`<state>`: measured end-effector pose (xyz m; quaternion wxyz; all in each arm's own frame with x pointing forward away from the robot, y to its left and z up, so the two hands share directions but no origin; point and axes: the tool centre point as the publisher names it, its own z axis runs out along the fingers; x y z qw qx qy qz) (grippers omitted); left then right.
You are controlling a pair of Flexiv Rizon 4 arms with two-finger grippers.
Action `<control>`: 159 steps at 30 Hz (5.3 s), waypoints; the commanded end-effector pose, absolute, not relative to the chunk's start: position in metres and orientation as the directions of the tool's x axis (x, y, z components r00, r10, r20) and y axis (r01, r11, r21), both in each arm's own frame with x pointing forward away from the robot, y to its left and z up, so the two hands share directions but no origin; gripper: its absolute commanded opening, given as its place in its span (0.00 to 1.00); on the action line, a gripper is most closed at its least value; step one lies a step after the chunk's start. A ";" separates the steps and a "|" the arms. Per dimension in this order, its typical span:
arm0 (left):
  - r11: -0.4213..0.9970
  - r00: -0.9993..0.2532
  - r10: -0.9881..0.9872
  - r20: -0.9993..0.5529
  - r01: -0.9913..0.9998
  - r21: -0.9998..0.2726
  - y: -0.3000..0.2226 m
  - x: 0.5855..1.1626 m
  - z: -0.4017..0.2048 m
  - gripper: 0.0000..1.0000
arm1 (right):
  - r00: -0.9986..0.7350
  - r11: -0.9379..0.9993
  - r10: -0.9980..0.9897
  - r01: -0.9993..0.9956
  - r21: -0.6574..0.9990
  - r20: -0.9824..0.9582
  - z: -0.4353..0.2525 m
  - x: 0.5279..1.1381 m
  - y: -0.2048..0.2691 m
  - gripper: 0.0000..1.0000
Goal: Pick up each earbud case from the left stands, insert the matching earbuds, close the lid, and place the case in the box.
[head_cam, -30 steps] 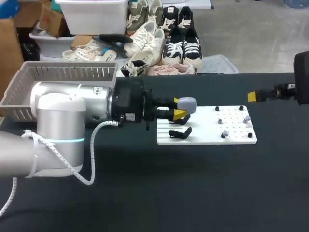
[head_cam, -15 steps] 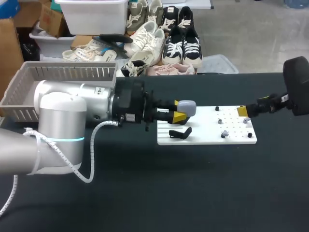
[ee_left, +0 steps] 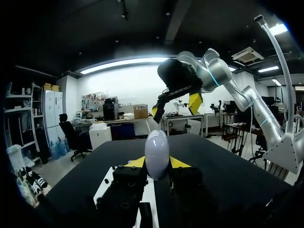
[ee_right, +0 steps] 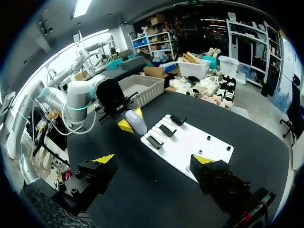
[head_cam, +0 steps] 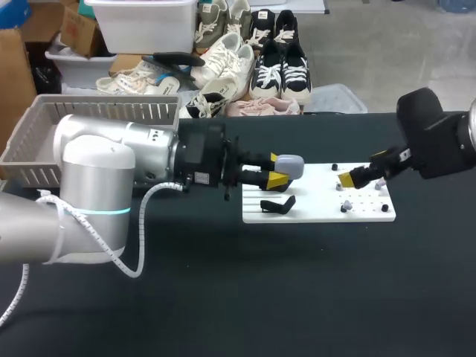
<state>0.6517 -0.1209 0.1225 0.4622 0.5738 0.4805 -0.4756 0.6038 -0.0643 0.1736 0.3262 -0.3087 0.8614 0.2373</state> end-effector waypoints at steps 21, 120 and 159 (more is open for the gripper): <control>-0.112 0.116 0.075 -0.990 0.988 0.107 -0.127 0.654 0.120 0.00 | -0.616 0.755 -0.391 -0.640 0.145 -0.683 0.174 0.604 -0.054 1.00; -0.110 0.117 0.073 -0.991 0.988 0.108 -0.127 0.654 0.120 0.00 | -0.675 0.782 -0.418 -0.608 0.138 -0.608 0.156 0.662 -0.006 1.00; -0.110 0.117 0.073 -0.991 0.988 0.108 -0.127 0.654 0.120 0.00 | -0.867 0.871 -0.449 -0.372 -0.320 -0.214 0.128 0.677 -0.134 1.00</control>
